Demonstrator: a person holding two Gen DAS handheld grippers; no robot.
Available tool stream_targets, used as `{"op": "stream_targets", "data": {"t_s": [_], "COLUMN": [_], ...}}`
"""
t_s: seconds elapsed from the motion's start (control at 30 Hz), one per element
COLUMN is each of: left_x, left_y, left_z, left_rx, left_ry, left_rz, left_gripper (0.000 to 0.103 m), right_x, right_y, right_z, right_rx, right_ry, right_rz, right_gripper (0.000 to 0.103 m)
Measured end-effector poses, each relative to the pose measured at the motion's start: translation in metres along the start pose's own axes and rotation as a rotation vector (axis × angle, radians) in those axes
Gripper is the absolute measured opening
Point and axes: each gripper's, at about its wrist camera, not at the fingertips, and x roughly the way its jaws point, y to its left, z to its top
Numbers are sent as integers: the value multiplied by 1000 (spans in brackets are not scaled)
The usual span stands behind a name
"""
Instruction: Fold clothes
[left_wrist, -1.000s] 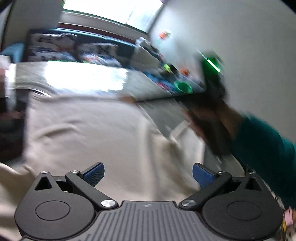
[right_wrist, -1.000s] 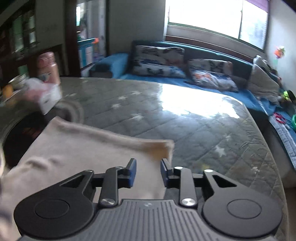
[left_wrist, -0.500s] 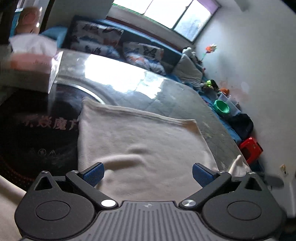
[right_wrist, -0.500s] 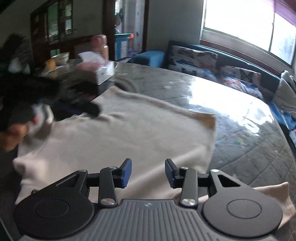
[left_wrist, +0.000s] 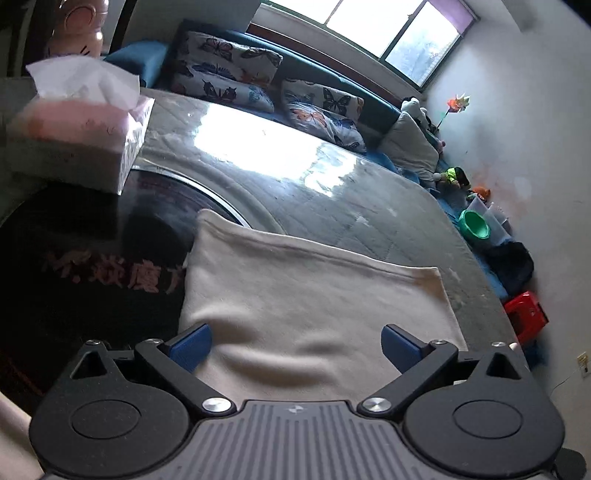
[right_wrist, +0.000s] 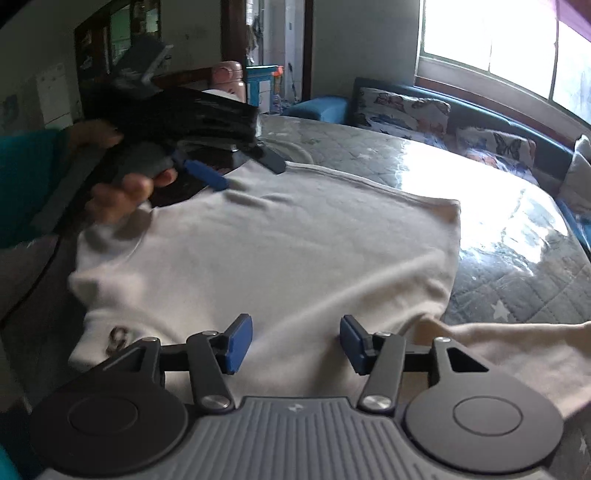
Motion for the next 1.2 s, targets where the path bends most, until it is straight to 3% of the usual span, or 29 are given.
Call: {"op": "stream_targets", "data": {"t_s": [0.3, 0.47, 0.63, 0.9, 1.2], "left_x": [8, -1, -19, -44, -51], "left_y": [-11, -21, -49, -101, -136], "left_z": [-1, -7, -26, -78, -120], "left_rx": [59, 84, 192, 420, 531], "left_ry": [-23, -29, -27, -25, 0], "left_rz": [71, 57, 19, -11, -64], "left_gripper": [101, 102, 102, 103, 103], "right_x": [-19, -46, -69, -75, -69], "right_y": [6, -23, -77, -158, -184], "right_z": [-14, -21, -28, -52, -61], "right_rx": [19, 187, 342, 542, 606], "right_ry": [-4, -38, -71, -36, -20], "right_rz": [27, 43, -155, -443, -535], "right_gripper": [55, 55, 55, 55, 52]}}
